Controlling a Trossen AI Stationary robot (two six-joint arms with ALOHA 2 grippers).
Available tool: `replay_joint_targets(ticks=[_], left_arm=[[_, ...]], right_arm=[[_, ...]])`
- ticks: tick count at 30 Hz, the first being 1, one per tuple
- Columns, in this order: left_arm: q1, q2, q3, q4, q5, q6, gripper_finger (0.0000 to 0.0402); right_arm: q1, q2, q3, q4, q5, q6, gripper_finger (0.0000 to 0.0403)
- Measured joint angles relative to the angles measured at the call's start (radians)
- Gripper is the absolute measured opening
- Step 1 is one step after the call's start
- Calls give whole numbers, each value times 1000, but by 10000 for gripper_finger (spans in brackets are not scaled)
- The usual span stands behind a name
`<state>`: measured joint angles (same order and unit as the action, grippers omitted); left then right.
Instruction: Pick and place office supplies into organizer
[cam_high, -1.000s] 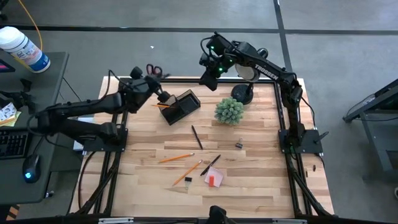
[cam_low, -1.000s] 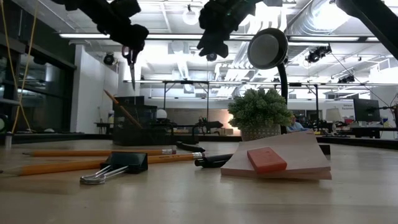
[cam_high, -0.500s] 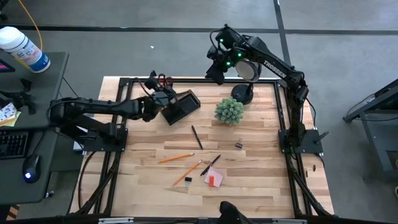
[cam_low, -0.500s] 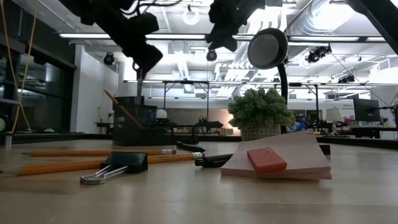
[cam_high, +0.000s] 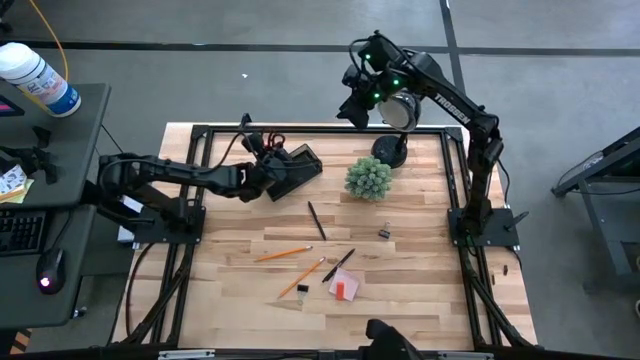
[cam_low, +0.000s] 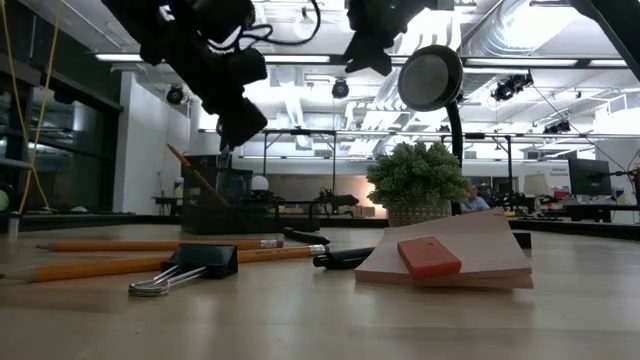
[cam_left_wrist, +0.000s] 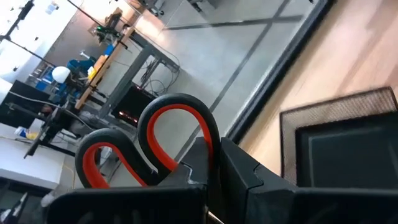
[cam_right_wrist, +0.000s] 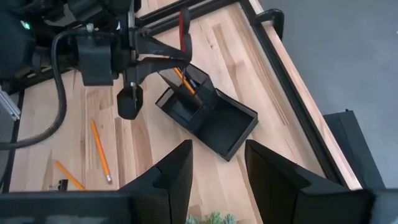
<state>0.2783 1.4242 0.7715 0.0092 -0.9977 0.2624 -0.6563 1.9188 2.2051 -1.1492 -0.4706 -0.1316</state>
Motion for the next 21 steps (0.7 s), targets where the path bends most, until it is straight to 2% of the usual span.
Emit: replay_joint_targets(ticks=[7,12,21], left_arm=[[-4,16,-1,-57,37,-5,1],[-4,14,0,-68,113,-5,5],[-4,14,0,-67,139,47,67]], right_arm=[[-6,-1,0,-15,0,-4,139],[-5,-1,0,-15,0,-6,139],[-5,-1,0,-15,0,-7,139]])
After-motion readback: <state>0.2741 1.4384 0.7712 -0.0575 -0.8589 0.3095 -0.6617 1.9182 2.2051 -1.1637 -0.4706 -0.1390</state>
